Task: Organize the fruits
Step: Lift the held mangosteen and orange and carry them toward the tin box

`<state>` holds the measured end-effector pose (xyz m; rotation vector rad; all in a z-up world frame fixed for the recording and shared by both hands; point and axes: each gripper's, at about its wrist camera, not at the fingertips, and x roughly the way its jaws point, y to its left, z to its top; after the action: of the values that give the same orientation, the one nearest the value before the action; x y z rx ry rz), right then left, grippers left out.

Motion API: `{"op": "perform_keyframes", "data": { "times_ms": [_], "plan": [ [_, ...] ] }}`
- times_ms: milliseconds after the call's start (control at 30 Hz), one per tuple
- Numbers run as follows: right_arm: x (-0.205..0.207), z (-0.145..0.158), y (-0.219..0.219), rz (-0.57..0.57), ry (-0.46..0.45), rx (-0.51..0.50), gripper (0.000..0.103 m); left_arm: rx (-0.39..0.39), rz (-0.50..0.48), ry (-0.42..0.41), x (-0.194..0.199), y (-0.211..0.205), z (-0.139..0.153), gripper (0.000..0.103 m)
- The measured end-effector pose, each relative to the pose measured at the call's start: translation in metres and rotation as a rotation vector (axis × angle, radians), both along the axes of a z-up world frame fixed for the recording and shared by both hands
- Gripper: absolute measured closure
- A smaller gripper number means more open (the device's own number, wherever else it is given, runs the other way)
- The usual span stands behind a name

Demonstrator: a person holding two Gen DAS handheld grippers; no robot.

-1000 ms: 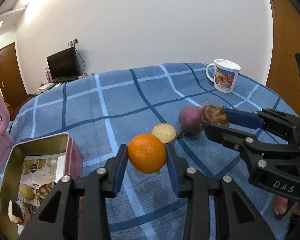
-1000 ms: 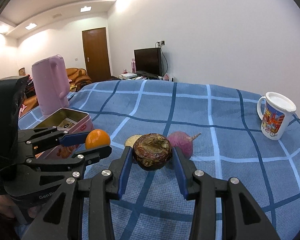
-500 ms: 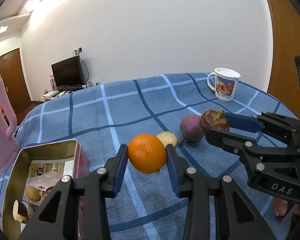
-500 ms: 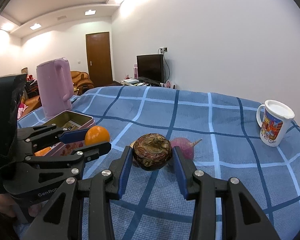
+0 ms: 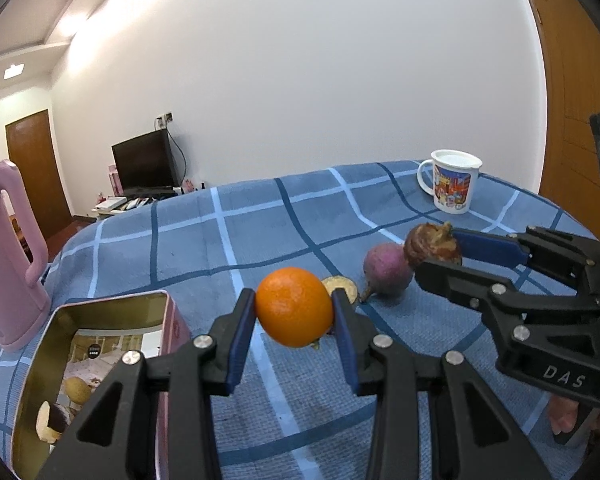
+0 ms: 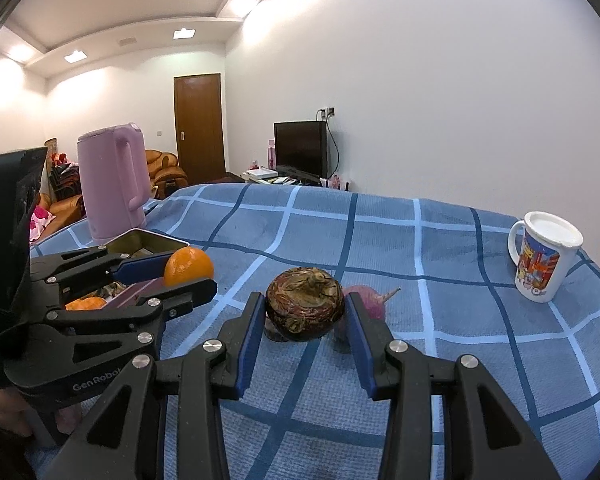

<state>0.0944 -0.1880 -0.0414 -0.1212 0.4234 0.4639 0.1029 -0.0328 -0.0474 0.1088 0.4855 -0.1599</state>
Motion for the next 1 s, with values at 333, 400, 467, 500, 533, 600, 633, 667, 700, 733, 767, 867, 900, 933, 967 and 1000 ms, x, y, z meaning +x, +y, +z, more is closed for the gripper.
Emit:
{"op": "perform_keyframes", "data": {
  "times_ms": [333, 400, 467, 500, 533, 600, 633, 667, 700, 733, 767, 867, 900, 933, 967, 1000],
  "plan": [
    [-0.004, 0.001, -0.001, 0.000, -0.025, 0.003, 0.060, 0.001, 0.015, -0.040, -0.006, 0.001, 0.003, 0.063],
    [-0.005, 0.001, -0.002, 0.000, -0.031, 0.004, 0.060, 0.001, 0.018, -0.048, -0.008, 0.001, 0.003, 0.063],
    [-0.007, 0.002, -0.002, -0.001, -0.037, 0.004, 0.060, -0.004, 0.020, -0.055, -0.010, 0.002, 0.004, 0.063],
    [-0.007, 0.002, -0.002, -0.001, -0.042, 0.004, 0.060, -0.006, 0.022, -0.060, -0.011, 0.002, 0.004, 0.063],
    [-0.008, 0.002, -0.002, -0.001, -0.046, 0.004, 0.060, -0.008, 0.026, -0.065, -0.013, 0.002, 0.005, 0.063],
    [-0.009, 0.002, -0.002, 0.000, -0.053, 0.003, 0.060, -0.015, 0.033, -0.075, -0.014, 0.004, 0.006, 0.063],
    [-0.010, 0.003, -0.002, -0.001, -0.056, 0.003, 0.060, -0.019, 0.039, -0.080, -0.015, 0.005, 0.006, 0.063],
    [-0.010, 0.002, -0.002, -0.001, -0.060, 0.003, 0.060, -0.023, 0.043, -0.082, -0.016, 0.006, 0.007, 0.063],
    [-0.011, 0.002, -0.002, -0.001, -0.064, 0.002, 0.060, -0.028, 0.050, -0.086, -0.016, 0.008, 0.007, 0.063],
    [-0.011, 0.003, -0.002, -0.002, -0.067, 0.001, 0.060, -0.034, 0.055, -0.089, -0.017, 0.009, 0.007, 0.063],
    [-0.012, 0.003, -0.002, -0.003, -0.072, 0.001, 0.060, -0.039, 0.062, -0.094, -0.018, 0.010, 0.008, 0.063],
    [-0.015, 0.004, -0.002, -0.004, -0.085, 0.003, 0.060, -0.038, 0.072, -0.111, -0.020, 0.011, 0.009, 0.063],
    [-0.015, 0.004, -0.002, -0.004, -0.088, 0.005, 0.060, -0.034, 0.073, -0.118, -0.021, 0.010, 0.009, 0.063],
    [-0.016, 0.004, -0.002, -0.005, -0.090, 0.006, 0.060, -0.030, 0.072, -0.122, -0.022, 0.009, 0.009, 0.063],
    [-0.016, 0.005, -0.002, -0.005, -0.091, 0.007, 0.060, -0.026, 0.073, -0.126, -0.023, 0.009, 0.009, 0.063],
    [-0.016, 0.005, -0.003, -0.006, -0.093, 0.007, 0.060, -0.024, 0.074, -0.130, -0.023, 0.008, 0.010, 0.063]
  ]
}}
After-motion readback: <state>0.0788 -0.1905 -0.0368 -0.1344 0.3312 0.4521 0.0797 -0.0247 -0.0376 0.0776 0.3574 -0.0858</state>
